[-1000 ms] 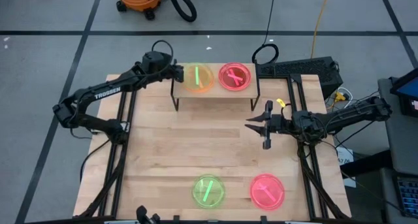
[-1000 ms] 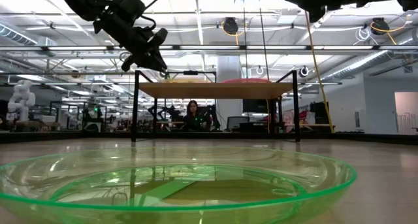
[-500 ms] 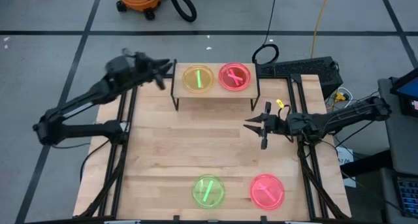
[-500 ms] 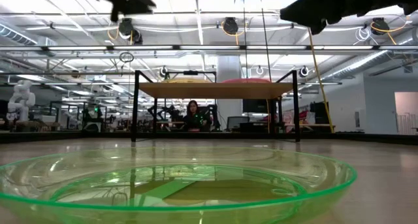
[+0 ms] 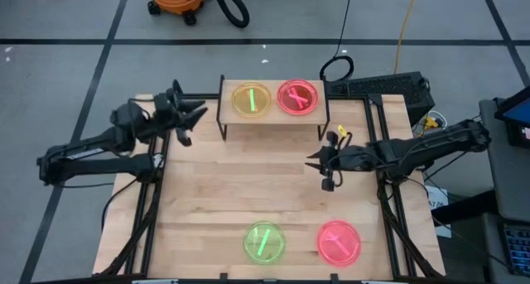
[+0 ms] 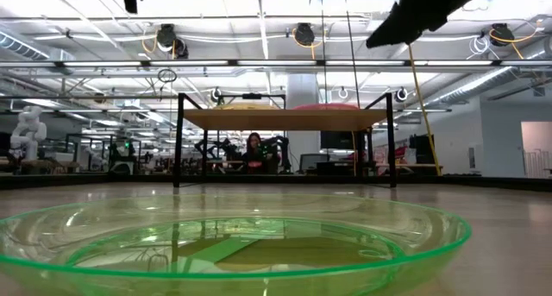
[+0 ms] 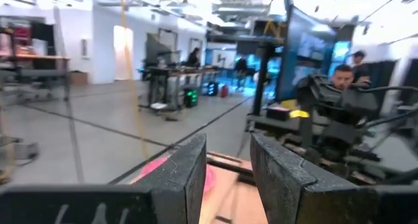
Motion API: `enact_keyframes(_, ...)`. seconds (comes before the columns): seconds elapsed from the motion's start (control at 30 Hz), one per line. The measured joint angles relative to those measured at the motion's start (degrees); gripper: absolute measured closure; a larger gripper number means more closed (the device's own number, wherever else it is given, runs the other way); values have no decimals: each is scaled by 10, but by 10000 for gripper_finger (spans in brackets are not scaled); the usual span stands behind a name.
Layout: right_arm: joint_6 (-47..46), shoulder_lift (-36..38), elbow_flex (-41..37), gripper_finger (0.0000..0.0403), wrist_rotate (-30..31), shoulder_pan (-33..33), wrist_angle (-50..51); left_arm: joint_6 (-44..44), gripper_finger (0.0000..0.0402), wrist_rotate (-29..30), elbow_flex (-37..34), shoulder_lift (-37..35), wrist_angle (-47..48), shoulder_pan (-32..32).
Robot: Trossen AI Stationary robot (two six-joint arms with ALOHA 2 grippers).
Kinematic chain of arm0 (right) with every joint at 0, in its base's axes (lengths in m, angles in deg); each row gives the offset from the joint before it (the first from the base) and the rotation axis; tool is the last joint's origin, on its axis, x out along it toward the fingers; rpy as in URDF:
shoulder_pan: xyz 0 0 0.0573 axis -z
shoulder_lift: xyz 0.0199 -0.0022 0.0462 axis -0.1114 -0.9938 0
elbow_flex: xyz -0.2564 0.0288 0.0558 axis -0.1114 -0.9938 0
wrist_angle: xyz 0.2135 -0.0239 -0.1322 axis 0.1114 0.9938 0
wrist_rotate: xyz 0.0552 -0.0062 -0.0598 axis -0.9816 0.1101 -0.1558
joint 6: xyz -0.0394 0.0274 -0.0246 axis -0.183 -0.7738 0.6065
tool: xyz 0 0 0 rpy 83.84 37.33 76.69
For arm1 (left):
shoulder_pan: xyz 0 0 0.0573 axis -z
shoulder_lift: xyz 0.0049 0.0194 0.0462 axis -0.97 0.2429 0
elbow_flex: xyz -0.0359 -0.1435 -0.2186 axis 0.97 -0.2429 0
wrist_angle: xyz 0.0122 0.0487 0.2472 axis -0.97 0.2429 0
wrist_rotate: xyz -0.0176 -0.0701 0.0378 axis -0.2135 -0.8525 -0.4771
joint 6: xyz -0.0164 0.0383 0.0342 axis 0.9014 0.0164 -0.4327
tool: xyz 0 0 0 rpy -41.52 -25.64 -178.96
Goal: Place and stack plates onto a shelf
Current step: Stack the pink plate on top of the green plate on the shelf
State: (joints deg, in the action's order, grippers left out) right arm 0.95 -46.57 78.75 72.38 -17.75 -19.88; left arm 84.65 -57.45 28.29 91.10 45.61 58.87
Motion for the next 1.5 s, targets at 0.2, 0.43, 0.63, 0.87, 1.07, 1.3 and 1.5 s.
enact_keyframes(0.2,-47,-46,29,321,-82,0,89,21,277,1,-126,-5,-179,57)
enact_keyframes(0.43,-106,-88,37,321,-146,0,144,16,277,36,-213,19,-312,114)
enact_keyframes(0.63,-137,-115,37,321,-210,0,159,2,277,52,-216,30,-328,140)
enact_keyframes(0.87,-149,-145,37,321,-272,0,212,0,277,52,-216,31,-323,164)
enact_keyframes(1.07,-149,-167,28,309,-280,0,222,0,277,51,-216,31,-319,180)
enact_keyframes(1.3,-192,-180,-34,268,-410,-3,197,0,277,51,-216,31,-309,192)
enact_keyframes(1.5,-229,-180,-88,248,-474,-46,108,5,277,60,-216,31,-300,192)
